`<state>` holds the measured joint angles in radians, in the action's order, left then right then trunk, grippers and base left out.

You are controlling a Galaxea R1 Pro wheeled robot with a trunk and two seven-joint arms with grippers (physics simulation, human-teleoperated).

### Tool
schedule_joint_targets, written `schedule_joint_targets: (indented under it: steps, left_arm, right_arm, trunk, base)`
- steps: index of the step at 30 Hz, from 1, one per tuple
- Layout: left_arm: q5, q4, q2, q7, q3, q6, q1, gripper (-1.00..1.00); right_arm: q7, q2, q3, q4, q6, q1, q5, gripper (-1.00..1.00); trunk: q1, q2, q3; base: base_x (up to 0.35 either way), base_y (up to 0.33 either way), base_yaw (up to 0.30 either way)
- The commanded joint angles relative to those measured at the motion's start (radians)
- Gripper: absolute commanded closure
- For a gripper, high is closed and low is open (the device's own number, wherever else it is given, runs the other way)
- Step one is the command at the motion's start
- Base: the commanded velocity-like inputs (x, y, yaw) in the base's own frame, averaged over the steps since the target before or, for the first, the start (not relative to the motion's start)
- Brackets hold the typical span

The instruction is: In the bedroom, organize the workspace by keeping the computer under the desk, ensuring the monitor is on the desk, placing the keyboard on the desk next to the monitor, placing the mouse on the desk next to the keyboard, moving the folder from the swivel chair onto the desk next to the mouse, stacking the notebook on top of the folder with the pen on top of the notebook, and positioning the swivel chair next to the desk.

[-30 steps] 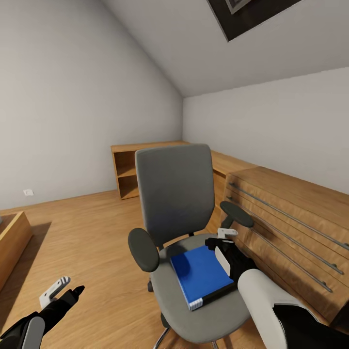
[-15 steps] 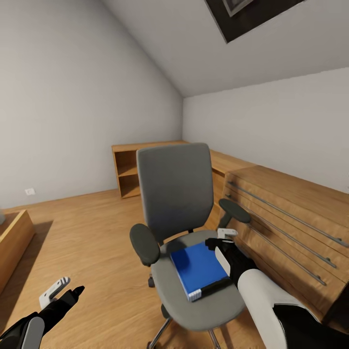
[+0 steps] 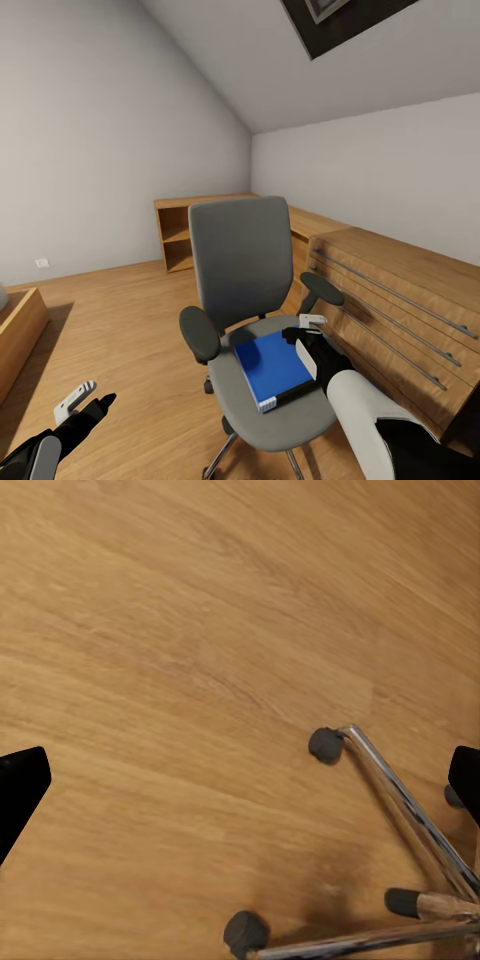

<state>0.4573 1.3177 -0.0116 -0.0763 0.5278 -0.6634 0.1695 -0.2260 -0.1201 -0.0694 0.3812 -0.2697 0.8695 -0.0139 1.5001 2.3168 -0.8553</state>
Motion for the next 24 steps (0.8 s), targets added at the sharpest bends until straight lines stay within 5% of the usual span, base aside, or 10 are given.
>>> schedule_joint_targets:
  steps: [1,24]
  left_arm:
    - [0.011,0.001,-0.001,-0.008,0.001,-0.005,0.001,-1.0]
    - [0.011,-0.008,-0.002,-0.01,0.001,-0.004,0.001,-1.0]
  right_arm:
    - [-0.001,-0.001,-0.006,0.002,-0.005,0.0,-0.001,-1.0]
    - [-0.001,-0.001,-0.006,0.002,-0.005,0.0,-0.001,-1.0]
  trunk:
    - [0.0,0.0,-0.001]
    - [0.0,0.0,-0.001]
  base:
    - [0.0,0.0,0.0]
    - [0.069,0.0,0.0]
